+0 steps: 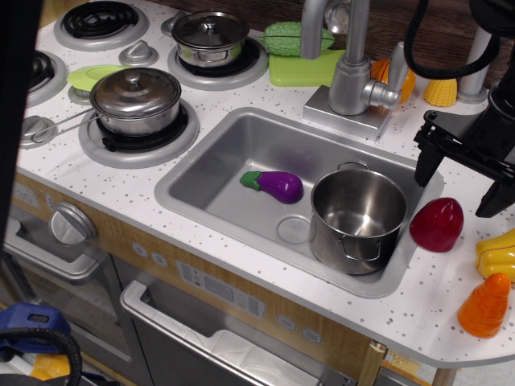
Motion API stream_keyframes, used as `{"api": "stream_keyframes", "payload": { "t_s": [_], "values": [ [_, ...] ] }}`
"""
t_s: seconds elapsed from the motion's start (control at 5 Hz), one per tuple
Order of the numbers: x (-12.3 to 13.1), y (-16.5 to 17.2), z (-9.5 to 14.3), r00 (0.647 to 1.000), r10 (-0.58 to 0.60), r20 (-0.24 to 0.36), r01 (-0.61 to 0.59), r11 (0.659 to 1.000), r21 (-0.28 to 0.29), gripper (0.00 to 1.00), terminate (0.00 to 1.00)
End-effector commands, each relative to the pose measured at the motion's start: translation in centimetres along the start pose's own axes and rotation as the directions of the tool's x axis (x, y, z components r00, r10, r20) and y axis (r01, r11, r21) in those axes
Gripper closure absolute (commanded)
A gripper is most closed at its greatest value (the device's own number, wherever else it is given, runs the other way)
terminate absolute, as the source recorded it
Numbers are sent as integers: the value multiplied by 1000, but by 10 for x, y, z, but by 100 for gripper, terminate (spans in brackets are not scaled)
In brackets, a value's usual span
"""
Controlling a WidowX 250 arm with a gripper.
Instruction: Put sweet potato in pot which is in sink
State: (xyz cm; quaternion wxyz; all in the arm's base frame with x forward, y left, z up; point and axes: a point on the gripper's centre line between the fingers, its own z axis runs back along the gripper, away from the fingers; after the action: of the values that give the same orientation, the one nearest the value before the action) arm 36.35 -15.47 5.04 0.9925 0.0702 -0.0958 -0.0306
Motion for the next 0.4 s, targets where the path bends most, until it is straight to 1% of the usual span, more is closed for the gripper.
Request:
{"api": "stream_keyframes", "payload": {
  "t_s": [0.0,0.2],
  "values": [
    [0,0,0,1000,0,0,0,1000,0,0,0],
    [-6,0,-10,999,25,42,-24,999,-23,0,0]
  ]
}}
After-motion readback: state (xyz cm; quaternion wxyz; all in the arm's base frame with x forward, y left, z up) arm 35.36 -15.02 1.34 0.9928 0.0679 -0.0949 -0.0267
